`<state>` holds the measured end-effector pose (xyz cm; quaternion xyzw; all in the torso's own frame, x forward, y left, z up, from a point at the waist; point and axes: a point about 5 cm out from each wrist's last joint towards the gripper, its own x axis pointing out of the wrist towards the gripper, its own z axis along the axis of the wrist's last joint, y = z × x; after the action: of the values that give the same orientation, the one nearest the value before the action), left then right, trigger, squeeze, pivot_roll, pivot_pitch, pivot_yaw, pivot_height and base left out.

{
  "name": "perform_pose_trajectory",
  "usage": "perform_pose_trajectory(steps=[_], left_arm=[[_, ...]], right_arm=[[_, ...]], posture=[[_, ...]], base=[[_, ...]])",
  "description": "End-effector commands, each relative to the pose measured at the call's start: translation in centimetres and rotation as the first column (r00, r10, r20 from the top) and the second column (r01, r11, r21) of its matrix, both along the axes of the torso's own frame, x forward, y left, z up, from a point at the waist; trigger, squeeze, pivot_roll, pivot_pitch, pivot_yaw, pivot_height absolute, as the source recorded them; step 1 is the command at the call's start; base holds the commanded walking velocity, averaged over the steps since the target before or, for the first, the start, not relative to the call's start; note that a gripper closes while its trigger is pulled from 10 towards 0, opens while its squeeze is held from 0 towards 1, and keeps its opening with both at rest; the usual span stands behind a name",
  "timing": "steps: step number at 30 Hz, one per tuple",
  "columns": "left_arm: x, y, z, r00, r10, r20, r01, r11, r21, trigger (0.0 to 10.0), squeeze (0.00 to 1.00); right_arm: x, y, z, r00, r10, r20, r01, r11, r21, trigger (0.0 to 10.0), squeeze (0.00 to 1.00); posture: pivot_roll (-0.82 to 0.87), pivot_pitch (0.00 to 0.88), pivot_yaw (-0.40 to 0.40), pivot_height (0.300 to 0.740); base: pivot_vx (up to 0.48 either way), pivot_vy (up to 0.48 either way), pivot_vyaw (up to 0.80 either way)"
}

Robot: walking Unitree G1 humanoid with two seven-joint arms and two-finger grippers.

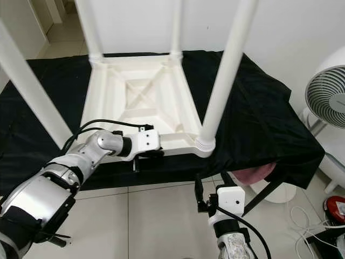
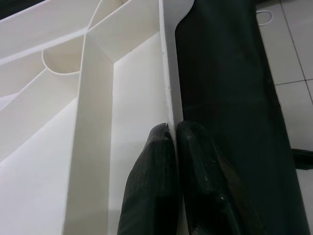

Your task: Building children table

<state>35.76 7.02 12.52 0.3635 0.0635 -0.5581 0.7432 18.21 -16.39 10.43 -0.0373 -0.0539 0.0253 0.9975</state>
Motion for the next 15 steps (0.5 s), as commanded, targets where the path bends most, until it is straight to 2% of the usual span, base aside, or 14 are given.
perform_pose_trajectory(steps=[1, 4, 5, 6, 7, 15], left_arm=[[-0.3, 2.8, -2.1, 0.993, 0.099, -0.067, -0.096, 0.994, 0.054, 0.0, 0.0], [-0.3, 3.2, -2.2, 0.992, 0.107, -0.064, -0.104, 0.993, 0.057, 0.0, 0.0], [-0.4, 3.6, -2.2, 0.992, 0.113, -0.056, -0.11, 0.992, 0.064, 5.6, 0.0], [-0.4, 3.6, -2.2, 0.992, 0.113, -0.056, -0.11, 0.992, 0.064, 5.6, 0.0], [-0.4, 3.8, -2.3, 0.992, 0.115, -0.049, -0.112, 0.991, 0.071, 10.0, 0.0], [-0.9, 4.7, -2.8, 0.995, 0.086, -0.042, -0.082, 0.993, 0.087, 10.0, 0.0]], right_arm=[[0.0, 0.0, -0.2, 1.0, 0.001, -0.015, -0.001, 1.0, -0.003, 10.0, 0.0], [0.2, 0.1, -0.1, 1.0, 0.004, -0.015, -0.004, 1.0, -0.005, 10.0, 0.0], [0.2, 0.0, -0.1, 1.0, 0.007, -0.014, -0.007, 1.0, -0.009, 10.0, 0.0], [0.2, 0.0, -0.1, 1.0, 0.007, -0.014, -0.007, 1.0, -0.009, 10.0, 0.0], [0.3, -0.1, -0.1, 1.0, 0.009, -0.014, -0.009, 1.0, -0.012, 10.0, 0.0], [0.3, -0.3, 0.0, 1.0, 0.014, -0.014, -0.014, 1.0, -0.022, 10.0, 0.0]], posture=[[-0.16, 0.027, 0.025, 0.74], [-0.16, 0.027, 0.025, 0.74], [-0.16, 0.029, 0.018, 0.74], [-0.16, 0.029, 0.018, 0.74], [-0.16, 0.03, 0.017, 0.74], [-0.16, 0.03, 0.016, 0.74]], base=[[0.0, 0.0, 0.0], [0.0, 0.0, 0.0], [0.0, 0.0, 0.0], [0.0, 0.0, 0.0], [0.0, 0.0, 0.0], [0.0, 0.0, 0.0]])
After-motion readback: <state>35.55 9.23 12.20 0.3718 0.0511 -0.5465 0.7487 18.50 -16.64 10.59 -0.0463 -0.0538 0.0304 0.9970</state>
